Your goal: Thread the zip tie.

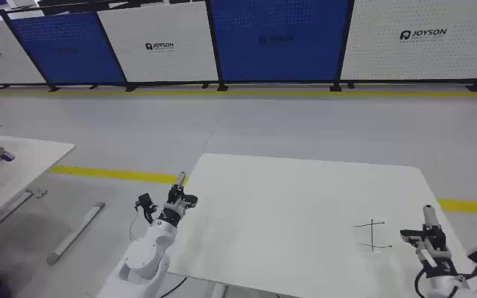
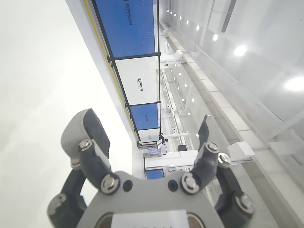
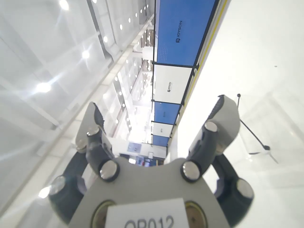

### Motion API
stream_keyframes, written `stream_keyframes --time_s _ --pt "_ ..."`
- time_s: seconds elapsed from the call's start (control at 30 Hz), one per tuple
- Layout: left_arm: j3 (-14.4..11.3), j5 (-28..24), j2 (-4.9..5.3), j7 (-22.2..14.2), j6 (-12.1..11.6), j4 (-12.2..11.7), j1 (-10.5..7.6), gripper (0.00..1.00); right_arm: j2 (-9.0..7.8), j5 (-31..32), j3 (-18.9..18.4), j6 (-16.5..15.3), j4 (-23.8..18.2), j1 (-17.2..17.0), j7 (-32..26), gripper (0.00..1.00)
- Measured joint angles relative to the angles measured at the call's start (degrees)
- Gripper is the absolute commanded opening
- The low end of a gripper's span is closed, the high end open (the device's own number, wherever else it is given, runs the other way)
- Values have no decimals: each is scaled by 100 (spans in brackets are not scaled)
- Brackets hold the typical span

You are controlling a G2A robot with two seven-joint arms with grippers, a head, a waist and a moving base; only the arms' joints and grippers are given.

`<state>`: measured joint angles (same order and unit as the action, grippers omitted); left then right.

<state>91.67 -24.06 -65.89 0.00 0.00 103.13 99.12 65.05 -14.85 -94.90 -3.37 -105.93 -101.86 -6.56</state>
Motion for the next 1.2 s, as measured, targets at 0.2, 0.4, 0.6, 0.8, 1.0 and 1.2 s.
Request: stream_keyframes --time_s 0.2,0.4,0.6,0.8,1.0,1.2 --pt "0 0 0 0 0 0 0 100 -147 117 -690 64 3 -85 -1857 100" --pt "0 0 0 0 0 0 0 100 -165 135 -758 83 59 -54 -2149 100" --pt "0 0 0 0 0 0 0 100 -165 136 -760 80 57 -53 -2146 100" --pt "0 0 0 0 0 0 0 100 -345 746 -1106 214 111 372 -3619 100" --pt "0 0 0 0 0 0 0 100 -533 1125 -1434 -8 330 812 -5356 100" --pt "0 0 0 0 0 0 0 100 -679 1816 -1112 146 974 1626 -6489 100"
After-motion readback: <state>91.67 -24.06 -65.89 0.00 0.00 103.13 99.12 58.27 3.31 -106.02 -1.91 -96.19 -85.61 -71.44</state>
